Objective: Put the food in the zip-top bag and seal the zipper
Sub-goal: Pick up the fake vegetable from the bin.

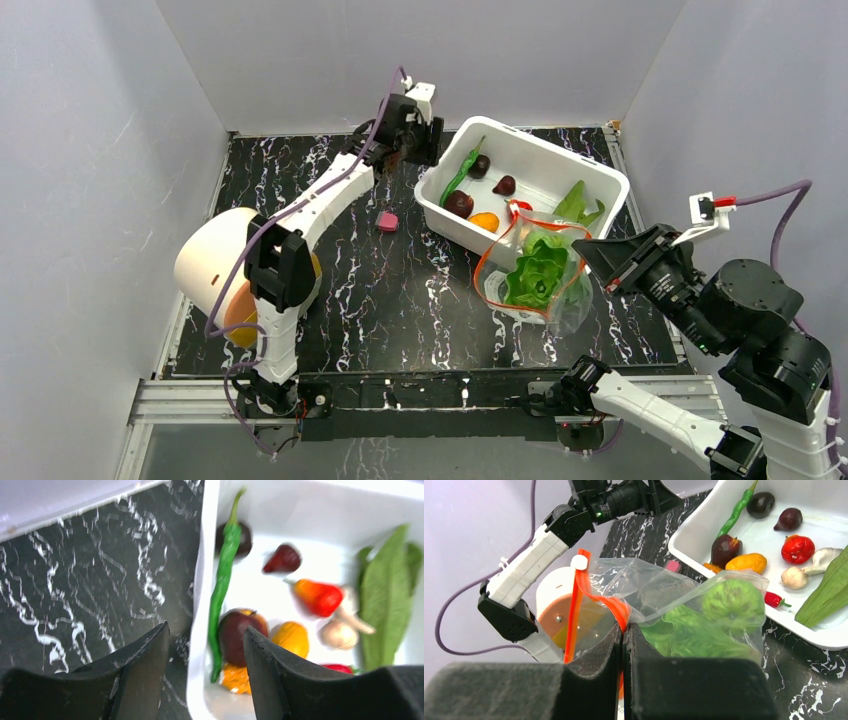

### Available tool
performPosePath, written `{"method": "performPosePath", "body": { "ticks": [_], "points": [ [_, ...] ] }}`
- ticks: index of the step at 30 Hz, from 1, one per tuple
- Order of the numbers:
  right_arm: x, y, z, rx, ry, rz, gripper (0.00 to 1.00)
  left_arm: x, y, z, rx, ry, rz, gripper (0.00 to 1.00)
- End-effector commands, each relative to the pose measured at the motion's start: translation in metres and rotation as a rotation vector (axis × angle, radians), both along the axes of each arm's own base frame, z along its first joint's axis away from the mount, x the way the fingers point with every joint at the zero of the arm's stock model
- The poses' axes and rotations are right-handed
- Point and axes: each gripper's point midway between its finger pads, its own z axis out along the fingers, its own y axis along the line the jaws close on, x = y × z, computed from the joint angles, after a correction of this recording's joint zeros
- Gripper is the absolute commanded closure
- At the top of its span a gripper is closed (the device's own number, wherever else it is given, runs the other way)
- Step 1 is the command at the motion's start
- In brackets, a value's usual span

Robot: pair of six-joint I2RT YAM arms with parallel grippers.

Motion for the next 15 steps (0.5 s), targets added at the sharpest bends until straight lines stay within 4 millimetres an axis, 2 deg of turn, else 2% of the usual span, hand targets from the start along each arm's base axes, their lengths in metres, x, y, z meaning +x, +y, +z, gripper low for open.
{"method": "performPosePath", "body": {
  "ticks": [1,7,11,15],
  "points": [
    [0.006,-0.011,0.033,0.068,-0.071,-0.069,1.00,-0.010,-0.022,0.082,-0.164,-0.065,-0.019,0.48],
    [0.000,-0.029,0.043,0.108,-0.107,-0.124,1.00,-0.007,-0.058,0.058,-0.113,-0.046,-0.074,0.54],
    [0.000,-0.026,0.043,0.112,-0.105,-0.111,1.00,-0.002,-0.075,0.039,-0.027,-0.089,-0.083,0.52],
    [0.001,-0.019,0.041,0.099,-0.097,-0.084,1.00,0.010,-0.080,0.013,0.079,-0.130,-0.068,0.49]
  ]
}}
